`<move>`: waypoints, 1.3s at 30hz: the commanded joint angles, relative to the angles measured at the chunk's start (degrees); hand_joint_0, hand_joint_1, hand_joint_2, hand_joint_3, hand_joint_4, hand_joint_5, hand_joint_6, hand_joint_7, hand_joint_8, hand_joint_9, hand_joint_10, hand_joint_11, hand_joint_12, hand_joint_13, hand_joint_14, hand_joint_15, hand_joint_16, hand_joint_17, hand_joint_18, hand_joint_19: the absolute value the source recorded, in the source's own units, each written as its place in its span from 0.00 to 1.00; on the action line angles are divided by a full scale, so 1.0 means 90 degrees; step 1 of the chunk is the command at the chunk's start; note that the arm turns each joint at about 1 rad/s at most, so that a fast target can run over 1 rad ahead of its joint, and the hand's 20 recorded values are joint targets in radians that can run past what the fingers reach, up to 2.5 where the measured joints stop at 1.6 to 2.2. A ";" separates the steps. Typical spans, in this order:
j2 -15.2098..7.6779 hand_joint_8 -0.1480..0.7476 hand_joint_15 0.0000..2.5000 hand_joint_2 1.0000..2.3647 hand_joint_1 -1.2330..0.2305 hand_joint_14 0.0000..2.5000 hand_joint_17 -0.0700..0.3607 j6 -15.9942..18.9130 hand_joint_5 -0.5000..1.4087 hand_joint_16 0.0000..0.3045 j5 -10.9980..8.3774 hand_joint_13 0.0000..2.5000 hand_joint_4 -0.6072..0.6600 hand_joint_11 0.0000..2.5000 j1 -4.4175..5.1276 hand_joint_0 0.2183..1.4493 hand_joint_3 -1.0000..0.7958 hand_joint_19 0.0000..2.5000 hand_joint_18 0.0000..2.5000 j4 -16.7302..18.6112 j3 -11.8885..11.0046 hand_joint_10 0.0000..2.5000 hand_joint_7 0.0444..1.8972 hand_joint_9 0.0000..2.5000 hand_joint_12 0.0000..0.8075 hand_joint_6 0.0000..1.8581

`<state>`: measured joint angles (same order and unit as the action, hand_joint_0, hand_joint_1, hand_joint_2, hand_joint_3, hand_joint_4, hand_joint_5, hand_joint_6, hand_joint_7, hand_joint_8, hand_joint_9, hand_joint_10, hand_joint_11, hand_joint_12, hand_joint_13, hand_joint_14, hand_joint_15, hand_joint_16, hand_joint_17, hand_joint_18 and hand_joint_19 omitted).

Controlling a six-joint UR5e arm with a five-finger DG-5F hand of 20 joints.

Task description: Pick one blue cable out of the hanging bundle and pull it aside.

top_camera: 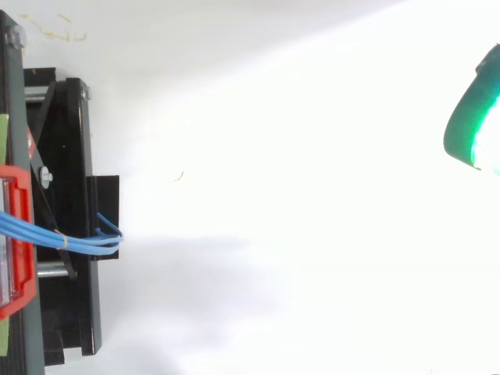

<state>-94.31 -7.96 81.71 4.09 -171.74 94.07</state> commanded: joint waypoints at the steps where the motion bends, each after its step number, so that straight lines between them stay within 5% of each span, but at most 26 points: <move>1: 0.0000 0.45 0.11 0.00 0.41 0.00 0.42 0.0006 0.16 0.16 -0.0027 0.24 0.63 0.10 0.0004 0.22 0.28 0.17 0.18 0.0000 -0.0003 0.00 0.34 0.25 0.44 0.27; 19: -0.0019 0.45 0.11 0.00 0.41 0.00 0.42 -0.0023 0.16 0.16 -0.0134 0.24 0.63 0.10 0.0024 0.22 0.28 0.17 0.18 0.0000 0.0017 0.00 0.34 0.25 0.44 0.27; 26: -0.0537 0.45 0.12 0.00 0.41 0.00 0.42 0.0016 0.16 0.16 -0.0173 0.24 0.63 0.10 -0.0006 0.22 0.28 0.17 0.18 -0.0020 0.0007 0.00 0.34 0.25 0.44 0.27; 32: -0.0596 0.45 0.12 0.00 0.41 0.00 0.42 -0.0014 0.16 0.16 -0.0300 0.24 0.63 0.10 -0.0015 0.22 0.28 0.17 0.18 0.0391 0.0017 0.00 0.35 0.25 0.44 0.27; 39: -0.0820 0.45 0.12 0.00 0.41 0.00 0.42 -0.0141 0.16 0.16 -0.0407 0.24 0.63 0.11 -0.0006 0.22 0.28 0.17 0.18 0.0430 0.0017 0.00 0.35 0.25 0.45 0.27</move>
<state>-100.44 -8.78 78.44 4.09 -168.06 94.19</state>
